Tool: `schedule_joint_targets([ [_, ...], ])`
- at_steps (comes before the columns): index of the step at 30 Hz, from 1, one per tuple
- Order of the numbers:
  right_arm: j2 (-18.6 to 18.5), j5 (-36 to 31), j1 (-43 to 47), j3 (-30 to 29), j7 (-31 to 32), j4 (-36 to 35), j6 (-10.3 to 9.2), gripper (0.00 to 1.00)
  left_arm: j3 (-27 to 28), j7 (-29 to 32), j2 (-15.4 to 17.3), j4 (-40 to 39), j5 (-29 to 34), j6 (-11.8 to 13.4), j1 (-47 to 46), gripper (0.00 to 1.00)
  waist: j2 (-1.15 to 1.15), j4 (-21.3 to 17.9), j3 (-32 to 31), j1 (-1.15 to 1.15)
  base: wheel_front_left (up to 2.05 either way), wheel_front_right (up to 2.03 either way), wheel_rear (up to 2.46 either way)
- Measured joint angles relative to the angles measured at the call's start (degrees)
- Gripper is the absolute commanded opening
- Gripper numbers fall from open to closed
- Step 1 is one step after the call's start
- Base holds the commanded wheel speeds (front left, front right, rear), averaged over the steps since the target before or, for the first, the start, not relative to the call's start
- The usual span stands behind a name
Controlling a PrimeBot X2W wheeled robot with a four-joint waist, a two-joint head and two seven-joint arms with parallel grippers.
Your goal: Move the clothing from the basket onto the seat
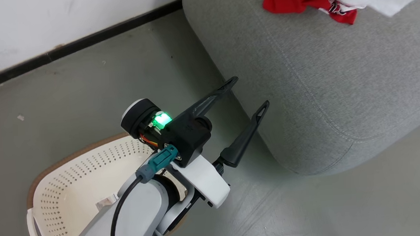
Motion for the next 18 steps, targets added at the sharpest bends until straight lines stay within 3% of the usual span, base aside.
schedule_joint_targets([
  [9, -7.4, -2.9, -11.5, 0.0, 1.6, 8.0, 0.0, 0.0, 0.7, 1.6, 0.7, -2.5, 0.1, 0.8, 0.0, 1.0, 0.0, 2.6, 4.5, 0.0, 0.0, 0.0, 0.0],
  [18, -5.4, -3.0, -11.1, -1.2, 1.6, 21.0, 0.01, 0.0, 0.5, 3.0, 1.2, -4.6, 0.7, 0.8, -2.5, 1.0, 0.0, 5.3, 9.4, 0.0, 0.0, 0.0, 0.0],
])
